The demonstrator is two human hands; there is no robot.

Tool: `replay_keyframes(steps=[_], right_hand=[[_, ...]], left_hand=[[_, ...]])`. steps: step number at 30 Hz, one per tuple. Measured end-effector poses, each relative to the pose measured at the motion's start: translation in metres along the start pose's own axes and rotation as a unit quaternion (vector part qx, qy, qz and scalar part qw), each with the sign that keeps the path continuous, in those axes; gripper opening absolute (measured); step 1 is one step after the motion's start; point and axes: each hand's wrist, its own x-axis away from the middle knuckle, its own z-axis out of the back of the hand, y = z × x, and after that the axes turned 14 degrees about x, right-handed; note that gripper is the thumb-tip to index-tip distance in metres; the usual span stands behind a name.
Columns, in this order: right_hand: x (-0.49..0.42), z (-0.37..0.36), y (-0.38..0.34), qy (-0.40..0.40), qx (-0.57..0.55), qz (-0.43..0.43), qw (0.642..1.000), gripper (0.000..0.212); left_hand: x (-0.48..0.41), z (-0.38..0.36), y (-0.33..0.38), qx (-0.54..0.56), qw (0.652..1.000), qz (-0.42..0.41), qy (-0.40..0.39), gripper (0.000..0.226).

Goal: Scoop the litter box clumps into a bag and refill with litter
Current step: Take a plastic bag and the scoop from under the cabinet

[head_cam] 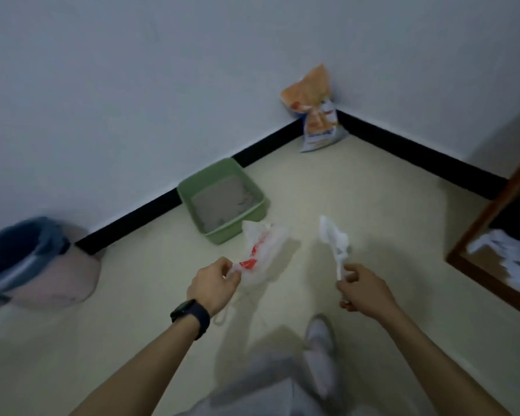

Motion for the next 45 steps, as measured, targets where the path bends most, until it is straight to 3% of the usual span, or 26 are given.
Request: replay_keyframes(steps=[2,5,11,14,18,23,27,31,35,39,45], right_hand=[[0.002,-0.036,-0.034,-0.035,0.130,0.066,0.989,0.046],[-0.003,-0.103,-0.061,-0.068,0.312,0.155,0.935,0.048],[-0.035,-0.235,-0.064,-0.094,0.440,0.214,0.867,0.038],[-0.049,-0.273,-0.057,-0.107,0.495,0.214,0.836,0.042],[-0.059,-0.294,-0.042,-0.124,0.493,0.201,0.838,0.038],[-0.063,-0.251,-0.047,-0.107,0.452,0.199,0.863,0.049],[-0.034,-0.170,-0.063,-0.014,0.350,0.208,0.913,0.052],[0.025,-0.053,-0.055,0.131,0.296,0.163,0.932,0.049],[0.096,0.064,-0.026,0.308,0.290,0.087,0.902,0.046],[0.182,0.155,0.004,0.424,0.297,-0.038,0.855,0.048],[0.277,0.208,0.046,0.505,0.341,-0.191,0.769,0.053]], left_hand=[[0.008,0.025,-0.040,-0.015,0.999,0.045,0.020,0.019],[0.012,0.036,-0.097,-0.043,0.992,0.119,0.025,0.017],[0.001,0.007,-0.196,-0.092,0.972,0.214,-0.003,0.012],[-0.008,-0.018,-0.223,-0.103,0.967,0.225,-0.055,0.025],[-0.015,-0.040,-0.238,-0.116,0.954,0.248,-0.119,0.052],[-0.027,-0.042,-0.213,-0.160,0.954,0.216,-0.132,0.060],[-0.040,-0.043,-0.147,-0.137,0.971,0.119,-0.155,0.064],[-0.049,-0.060,-0.024,-0.109,0.979,-0.077,-0.152,0.065],[-0.041,-0.079,0.125,-0.083,0.939,-0.309,-0.126,0.066],[0.004,-0.101,0.263,-0.039,0.842,-0.534,-0.069,0.067],[0.062,-0.114,0.385,-0.037,0.769,-0.634,-0.078,0.076]])
